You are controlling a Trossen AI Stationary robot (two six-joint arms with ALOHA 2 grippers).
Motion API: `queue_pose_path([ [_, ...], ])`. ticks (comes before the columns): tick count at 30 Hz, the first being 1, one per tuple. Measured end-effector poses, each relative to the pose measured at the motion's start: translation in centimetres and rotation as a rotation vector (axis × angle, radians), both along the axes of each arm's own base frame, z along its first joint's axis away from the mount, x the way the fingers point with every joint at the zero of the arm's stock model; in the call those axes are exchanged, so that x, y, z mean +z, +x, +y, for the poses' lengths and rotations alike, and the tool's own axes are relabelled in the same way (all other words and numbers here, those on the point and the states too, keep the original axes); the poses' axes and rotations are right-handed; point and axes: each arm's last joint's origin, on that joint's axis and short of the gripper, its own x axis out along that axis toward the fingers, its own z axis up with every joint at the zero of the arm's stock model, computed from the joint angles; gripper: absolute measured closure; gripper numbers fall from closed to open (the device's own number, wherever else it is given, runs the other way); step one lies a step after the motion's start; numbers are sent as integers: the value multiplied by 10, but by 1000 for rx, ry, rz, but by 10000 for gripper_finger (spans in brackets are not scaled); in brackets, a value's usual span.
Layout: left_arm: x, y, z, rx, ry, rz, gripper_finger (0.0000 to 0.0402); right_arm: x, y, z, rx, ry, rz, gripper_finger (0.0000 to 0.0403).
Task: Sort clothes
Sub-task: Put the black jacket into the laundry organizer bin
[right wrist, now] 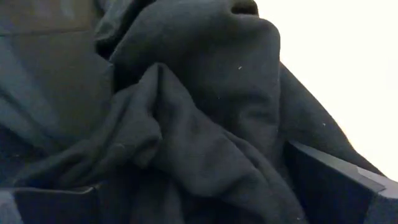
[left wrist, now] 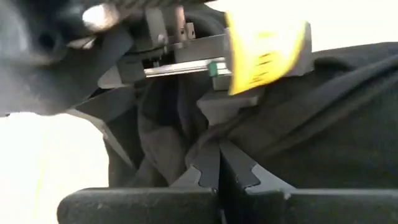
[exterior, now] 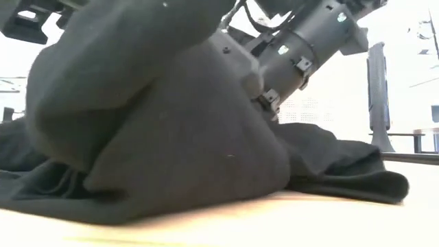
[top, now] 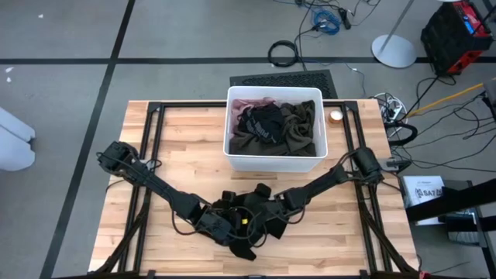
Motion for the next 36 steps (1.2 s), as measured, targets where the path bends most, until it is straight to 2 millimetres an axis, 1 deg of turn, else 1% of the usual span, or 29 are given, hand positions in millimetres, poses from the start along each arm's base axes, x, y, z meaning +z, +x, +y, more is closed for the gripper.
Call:
queue_pose_path([
  [3, -5, -4, 1, 2, -27, 36, 402, -18, 4, 1, 27, -33, 2, 46],
  [5, -6, -4, 1, -1, -38, 43, 402, -27, 4, 1, 23, -36, 18, 46],
  [8, -7, -5, 2, 28, -65, 44, 398, -27, 4, 1, 15, -17, 20, 46],
  [10, -7, -5, 2, 33, -67, 42, 387, -28, 4, 1, 13, 0, 23, 47],
  [12, -7, -5, 2, 23, -55, 44, 367, -28, 4, 2, 9, 9, 23, 54],
  [16, -8, -6, 2, 12, -43, 53, 311, -28, 4, 2, 7, 39, 26, 77],
  [19, -6, -8, 3, 49, -54, 88, 269, -28, 4, 1, -2, 95, 36, 99],
  [22, 4, -13, 7, 78, -52, 119, 241, -28, 5, 2, 0, 122, 35, 132],
  [24, 17, -19, 9, 69, -49, 115, 234, -28, 5, 3, 5, 134, 31, 163],
  [28, 46, -34, 14, 69, -65, 82, 231, -28, 6, 4, 22, 167, 25, 241],
  [32, 69, -54, 26, 161, -51, 61, 231, -28, 6, 5, 34, 177, 29, 322],
  [36, 86, -71, 36, 232, -58, 33, 231, -28, 5, 8, 50, 169, 30, 325],
])
